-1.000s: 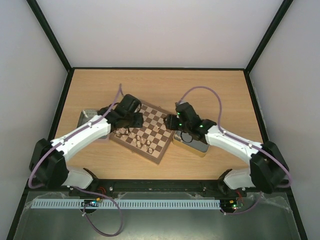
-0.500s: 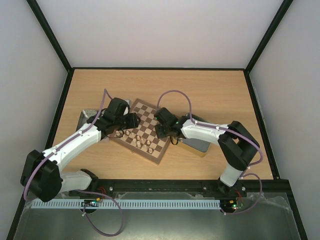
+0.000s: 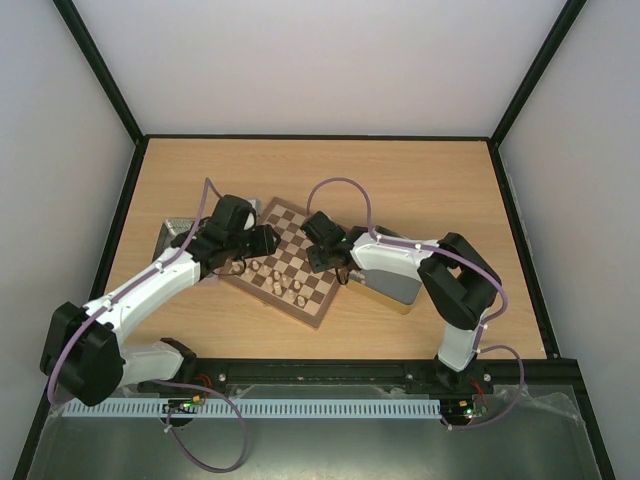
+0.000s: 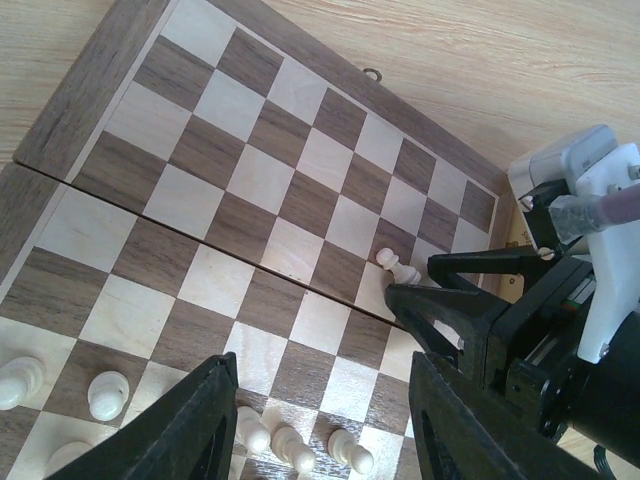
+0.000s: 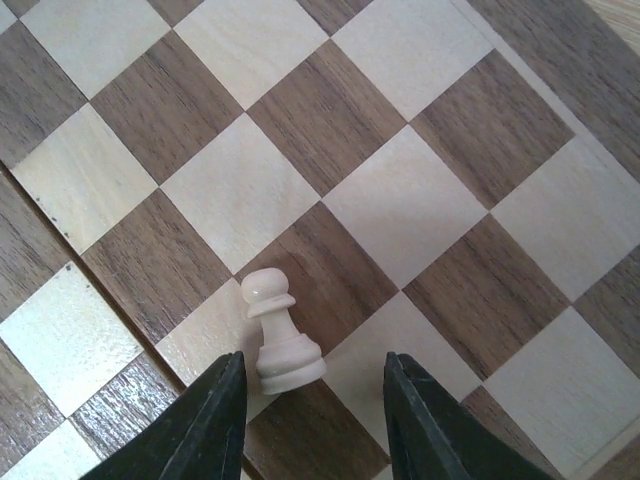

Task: Set up the chess pieces on the board
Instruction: Pick up the chess piece from the chessboard.

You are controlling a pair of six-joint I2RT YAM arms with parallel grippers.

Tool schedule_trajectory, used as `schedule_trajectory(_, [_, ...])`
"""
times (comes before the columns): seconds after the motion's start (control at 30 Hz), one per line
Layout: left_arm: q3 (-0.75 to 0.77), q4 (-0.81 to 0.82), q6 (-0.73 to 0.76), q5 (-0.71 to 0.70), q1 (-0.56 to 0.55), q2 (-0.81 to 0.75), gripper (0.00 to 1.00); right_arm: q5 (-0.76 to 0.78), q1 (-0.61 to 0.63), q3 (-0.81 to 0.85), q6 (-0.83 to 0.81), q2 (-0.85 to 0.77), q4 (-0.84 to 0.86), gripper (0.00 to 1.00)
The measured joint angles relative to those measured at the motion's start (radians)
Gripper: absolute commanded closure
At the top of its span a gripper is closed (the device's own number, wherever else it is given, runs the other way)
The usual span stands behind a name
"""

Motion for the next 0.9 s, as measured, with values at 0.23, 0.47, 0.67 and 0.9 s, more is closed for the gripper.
schedule_trajectory(0.23, [0.000,0.000,0.000,0.007,0.006,-0.004,0.49,-0.016,0.000,-0.008,-0.027,0.000,0.027,0.76])
schedule_trajectory(0.47, [0.000,0.000,0.000,0.017,0.006,-0.019,0.49,-0.022,0.000,-0.013,-0.052,0.002,0.048,0.86])
schedule_trajectory(0.67, [-0.018,0.021,-0.012,0.026,0.010,-0.041,0.45,-0.019,0.000,-0.035,-0.072,-0.001,0.098,0.87])
schedule_trajectory(0.9, [-0.124,0.137,-0.123,0.099,0.010,-0.067,0.39,-0.023,0.000,-0.127,-0.096,-0.057,0.191,0.88])
